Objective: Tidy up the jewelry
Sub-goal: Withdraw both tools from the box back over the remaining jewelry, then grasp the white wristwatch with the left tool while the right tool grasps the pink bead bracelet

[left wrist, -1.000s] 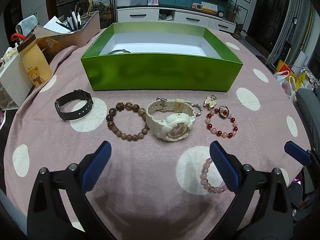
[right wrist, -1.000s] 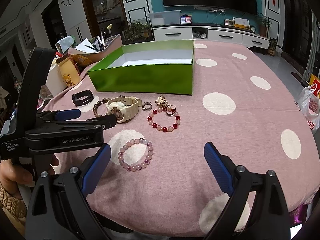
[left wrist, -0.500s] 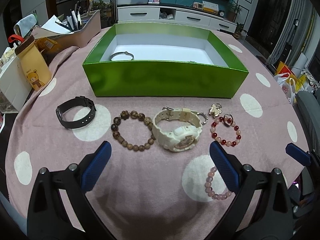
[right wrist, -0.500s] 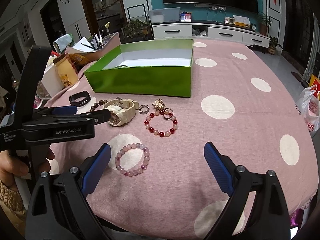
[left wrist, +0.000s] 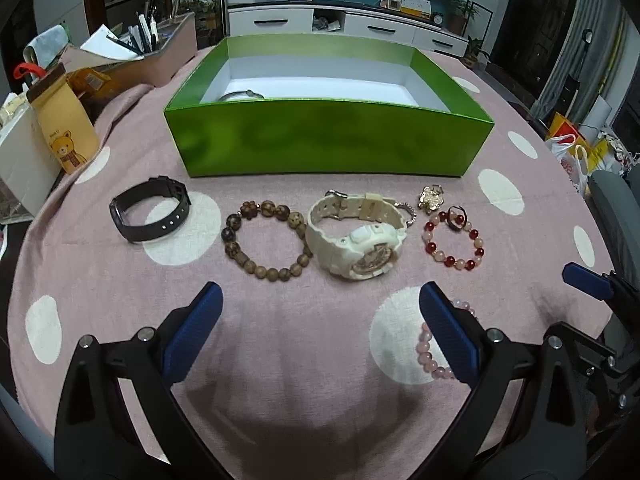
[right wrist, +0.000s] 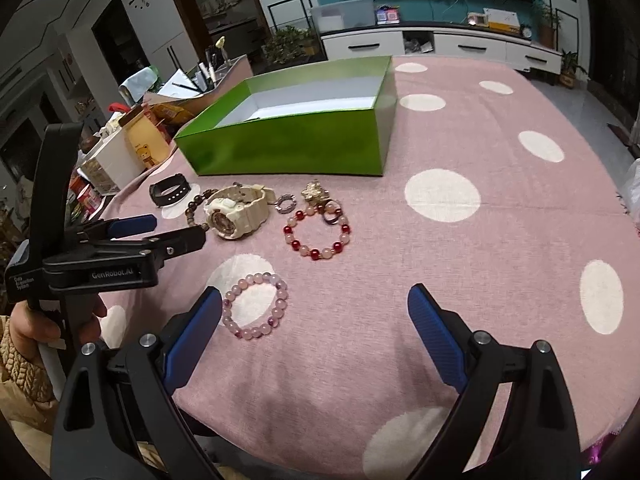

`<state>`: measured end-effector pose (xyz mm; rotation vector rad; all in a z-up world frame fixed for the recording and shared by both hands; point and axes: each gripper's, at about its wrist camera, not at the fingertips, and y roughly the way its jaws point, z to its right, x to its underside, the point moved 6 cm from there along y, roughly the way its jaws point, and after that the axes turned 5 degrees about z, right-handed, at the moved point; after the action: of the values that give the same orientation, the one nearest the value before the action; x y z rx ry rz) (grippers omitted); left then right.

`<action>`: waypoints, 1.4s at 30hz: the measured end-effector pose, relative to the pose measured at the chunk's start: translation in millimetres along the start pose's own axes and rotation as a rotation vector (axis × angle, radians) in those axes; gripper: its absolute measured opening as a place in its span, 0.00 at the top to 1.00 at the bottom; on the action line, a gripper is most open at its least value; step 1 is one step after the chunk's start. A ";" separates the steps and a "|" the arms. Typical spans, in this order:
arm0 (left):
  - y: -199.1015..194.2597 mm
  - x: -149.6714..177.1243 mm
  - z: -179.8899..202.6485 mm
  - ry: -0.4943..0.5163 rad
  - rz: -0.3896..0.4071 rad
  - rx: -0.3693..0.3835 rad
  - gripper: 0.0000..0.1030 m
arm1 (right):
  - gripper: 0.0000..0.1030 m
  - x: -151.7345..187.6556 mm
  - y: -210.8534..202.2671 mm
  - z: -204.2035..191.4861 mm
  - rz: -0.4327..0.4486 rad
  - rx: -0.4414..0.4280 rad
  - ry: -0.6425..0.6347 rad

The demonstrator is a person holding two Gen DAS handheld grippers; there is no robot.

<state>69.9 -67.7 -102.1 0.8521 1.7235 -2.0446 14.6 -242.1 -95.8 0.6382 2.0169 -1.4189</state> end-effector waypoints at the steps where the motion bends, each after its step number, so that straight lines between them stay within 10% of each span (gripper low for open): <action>1: 1.1 0.1 -0.5 -0.006 0.000 0.000 0.04 | 0.12 -0.2 1.6 -2.4 -0.002 -0.008 -0.005; 12: 15.8 -24.3 -17.6 -0.230 -0.052 0.105 0.33 | 0.60 12.5 40.0 -29.6 -0.089 0.004 -0.155; 32: 57.1 -42.5 -10.6 -0.208 -0.207 -0.008 0.90 | 0.92 23.1 45.7 -43.6 -0.016 0.075 -0.279; 42: 41.2 -40.5 -8.2 -0.171 -0.156 -0.030 0.94 | 0.93 9.4 30.6 -31.1 0.079 0.056 -0.204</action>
<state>127.5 -73.4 -109.0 0.5312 1.7689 -2.1159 22.7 -202.4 -114.7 0.5654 1.7807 -1.4371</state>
